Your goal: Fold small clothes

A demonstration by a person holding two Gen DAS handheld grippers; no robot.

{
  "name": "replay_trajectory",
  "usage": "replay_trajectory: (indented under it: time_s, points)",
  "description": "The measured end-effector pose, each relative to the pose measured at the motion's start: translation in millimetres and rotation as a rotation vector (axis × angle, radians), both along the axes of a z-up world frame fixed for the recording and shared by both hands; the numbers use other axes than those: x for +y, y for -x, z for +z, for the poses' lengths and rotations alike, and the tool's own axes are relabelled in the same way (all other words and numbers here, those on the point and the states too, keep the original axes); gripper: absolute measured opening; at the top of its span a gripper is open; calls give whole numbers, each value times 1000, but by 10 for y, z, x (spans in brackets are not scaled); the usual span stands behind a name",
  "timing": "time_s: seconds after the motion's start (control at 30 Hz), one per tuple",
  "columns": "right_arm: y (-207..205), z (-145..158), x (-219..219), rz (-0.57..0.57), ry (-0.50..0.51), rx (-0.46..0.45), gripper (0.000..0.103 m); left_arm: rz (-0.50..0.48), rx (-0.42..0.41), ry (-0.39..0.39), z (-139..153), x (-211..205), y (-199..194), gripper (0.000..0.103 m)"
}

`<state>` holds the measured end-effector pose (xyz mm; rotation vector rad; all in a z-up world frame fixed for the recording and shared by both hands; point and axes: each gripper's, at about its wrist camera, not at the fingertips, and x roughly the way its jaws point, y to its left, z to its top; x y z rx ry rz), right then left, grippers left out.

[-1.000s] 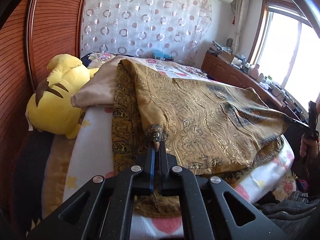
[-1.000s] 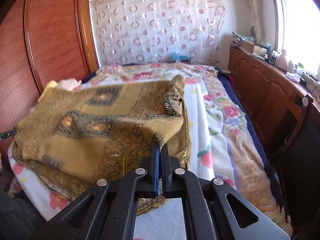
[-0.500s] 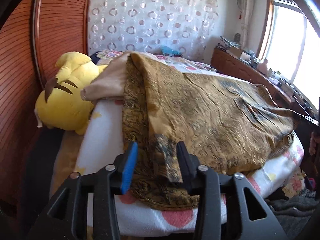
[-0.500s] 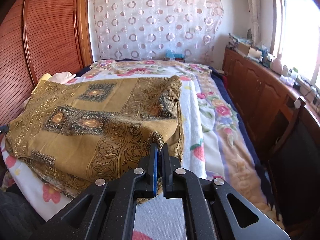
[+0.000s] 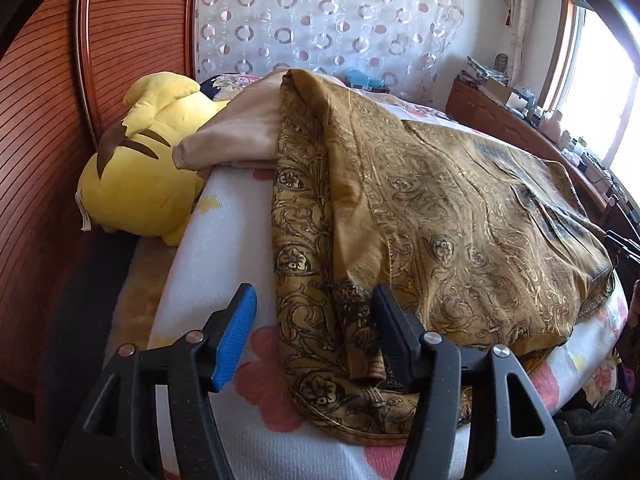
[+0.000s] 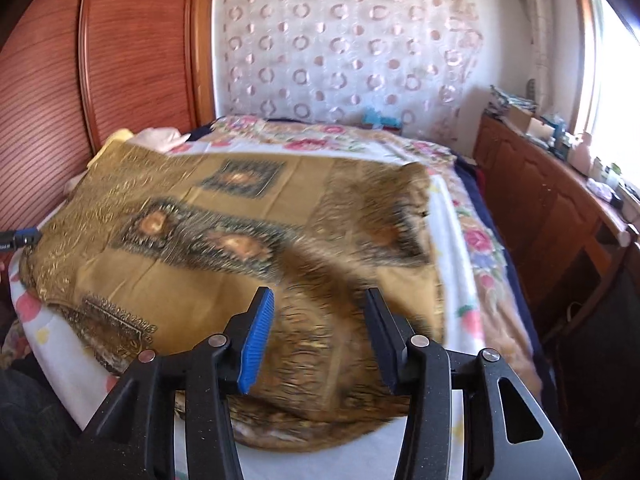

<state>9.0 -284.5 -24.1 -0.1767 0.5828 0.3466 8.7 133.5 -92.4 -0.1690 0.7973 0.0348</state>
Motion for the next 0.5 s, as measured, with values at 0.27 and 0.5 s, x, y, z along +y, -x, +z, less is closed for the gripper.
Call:
replay_trajectory:
  time_s: [0.27,0.5]
  points:
    - [-155,-119,144,17,10,15,48,-1,0,-17,-2,-28,6,61]
    - [-89,-121,139,10,7,22,48,-25,-19,32,-1,-12,43,61]
